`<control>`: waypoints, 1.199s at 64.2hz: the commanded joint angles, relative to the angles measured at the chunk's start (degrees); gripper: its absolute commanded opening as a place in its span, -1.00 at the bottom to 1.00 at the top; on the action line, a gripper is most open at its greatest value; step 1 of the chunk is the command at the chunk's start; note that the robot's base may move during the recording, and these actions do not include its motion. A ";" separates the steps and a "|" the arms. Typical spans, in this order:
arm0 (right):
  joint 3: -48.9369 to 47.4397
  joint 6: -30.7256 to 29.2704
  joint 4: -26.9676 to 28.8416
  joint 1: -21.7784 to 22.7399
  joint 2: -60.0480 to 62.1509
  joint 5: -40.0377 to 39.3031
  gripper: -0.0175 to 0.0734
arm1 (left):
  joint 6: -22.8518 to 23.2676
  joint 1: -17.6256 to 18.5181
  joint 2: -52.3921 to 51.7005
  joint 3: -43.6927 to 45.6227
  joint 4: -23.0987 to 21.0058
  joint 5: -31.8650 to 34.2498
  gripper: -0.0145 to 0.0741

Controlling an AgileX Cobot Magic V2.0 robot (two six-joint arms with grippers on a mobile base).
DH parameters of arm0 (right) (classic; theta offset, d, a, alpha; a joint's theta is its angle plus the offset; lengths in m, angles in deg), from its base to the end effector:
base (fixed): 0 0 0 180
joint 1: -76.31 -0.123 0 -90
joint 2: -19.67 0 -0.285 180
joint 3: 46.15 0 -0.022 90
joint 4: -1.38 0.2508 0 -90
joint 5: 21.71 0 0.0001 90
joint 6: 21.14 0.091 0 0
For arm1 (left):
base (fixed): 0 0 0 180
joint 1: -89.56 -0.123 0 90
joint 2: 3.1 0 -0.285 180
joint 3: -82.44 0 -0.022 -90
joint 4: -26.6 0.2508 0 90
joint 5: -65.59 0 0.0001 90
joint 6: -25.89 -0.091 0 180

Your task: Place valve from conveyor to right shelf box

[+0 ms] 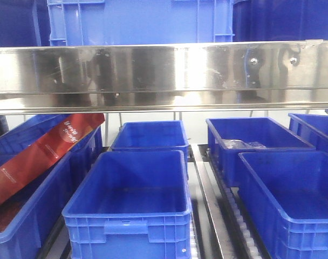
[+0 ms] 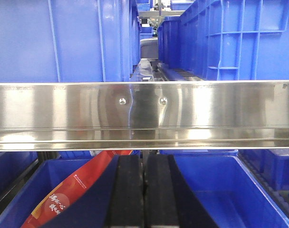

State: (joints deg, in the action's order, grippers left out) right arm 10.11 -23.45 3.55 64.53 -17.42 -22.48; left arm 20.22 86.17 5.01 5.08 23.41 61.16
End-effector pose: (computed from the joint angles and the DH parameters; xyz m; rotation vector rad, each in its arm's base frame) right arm 0.1128 0.0235 0.2980 -0.1676 1.6094 0.1564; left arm 0.0571 0.0030 0.2050 -0.0090 1.5694 0.0773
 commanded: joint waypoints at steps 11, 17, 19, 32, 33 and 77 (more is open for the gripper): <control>0.31 -0.29 -0.37 1.11 2.65 3.74 -0.97 | 0.27 -0.04 -0.33 0.14 -0.42 0.94 -0.92; 0.64 -0.29 -0.37 4.00 6.80 8.99 -0.97 | 0.27 -0.04 -0.33 0.14 -0.42 0.94 -0.92; 1.08 -0.29 -0.37 5.02 8.14 9.79 -0.97 | 0.27 -0.04 -0.33 0.14 -0.42 0.94 -0.92; 10.29 -0.29 2.68 11.48 19.47 8.45 -0.97 | 0.27 -0.04 -0.33 0.14 -0.42 0.94 -0.92; 10.90 -0.29 2.79 11.77 20.17 8.45 -0.97 | 0.27 -0.04 -0.33 0.14 -0.42 0.94 -0.92; 20.96 -0.29 3.76 12.70 29.31 6.44 -0.97 | 0.27 -0.04 -0.33 0.14 -0.42 0.94 -0.92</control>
State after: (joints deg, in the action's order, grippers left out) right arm 30.94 -23.45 7.44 77.25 11.40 -14.03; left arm 20.22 86.17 5.01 5.08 23.41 61.26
